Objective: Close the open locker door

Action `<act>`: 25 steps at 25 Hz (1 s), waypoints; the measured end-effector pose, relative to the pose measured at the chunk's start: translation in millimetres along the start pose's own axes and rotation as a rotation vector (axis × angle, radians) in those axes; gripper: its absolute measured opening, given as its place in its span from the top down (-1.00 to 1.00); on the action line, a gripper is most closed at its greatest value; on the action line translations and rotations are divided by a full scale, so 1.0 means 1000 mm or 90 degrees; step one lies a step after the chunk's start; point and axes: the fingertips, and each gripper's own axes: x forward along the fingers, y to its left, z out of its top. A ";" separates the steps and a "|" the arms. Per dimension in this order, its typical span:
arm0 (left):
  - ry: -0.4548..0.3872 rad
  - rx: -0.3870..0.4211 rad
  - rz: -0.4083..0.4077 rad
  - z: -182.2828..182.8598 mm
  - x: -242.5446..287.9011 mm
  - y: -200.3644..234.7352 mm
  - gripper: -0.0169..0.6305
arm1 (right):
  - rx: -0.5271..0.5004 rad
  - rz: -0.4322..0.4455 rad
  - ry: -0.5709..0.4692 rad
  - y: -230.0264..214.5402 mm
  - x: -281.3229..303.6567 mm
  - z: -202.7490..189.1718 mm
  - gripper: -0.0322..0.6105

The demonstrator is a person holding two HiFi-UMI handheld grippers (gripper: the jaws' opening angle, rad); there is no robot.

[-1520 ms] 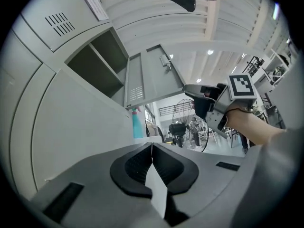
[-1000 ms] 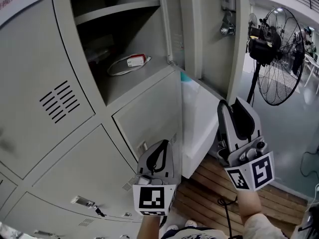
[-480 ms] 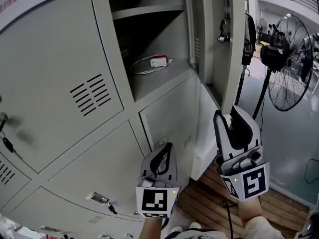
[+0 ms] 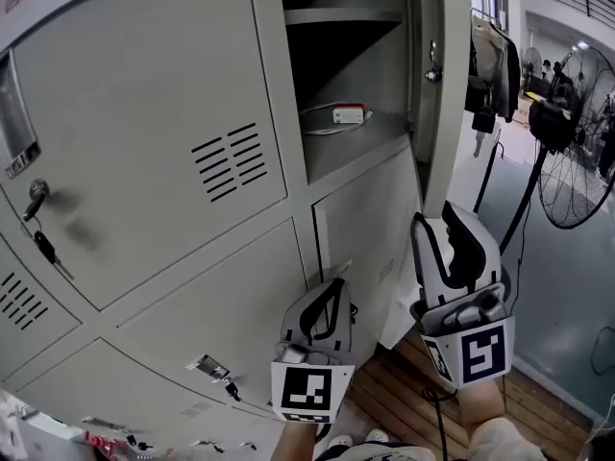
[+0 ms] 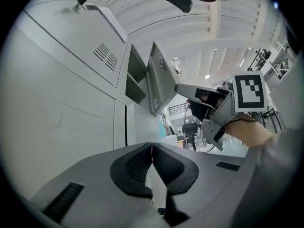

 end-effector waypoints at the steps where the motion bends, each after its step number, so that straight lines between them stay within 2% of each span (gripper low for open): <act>1: 0.000 0.000 0.002 0.002 -0.002 0.001 0.92 | 0.002 0.004 -0.001 0.003 0.002 0.000 0.56; 18: 0.011 0.006 0.058 0.000 -0.024 0.027 0.92 | 0.071 0.078 -0.015 0.039 0.031 -0.007 0.59; 25: 0.012 0.008 0.068 0.002 -0.029 0.032 0.92 | 0.083 0.092 -0.017 0.049 0.043 -0.011 0.62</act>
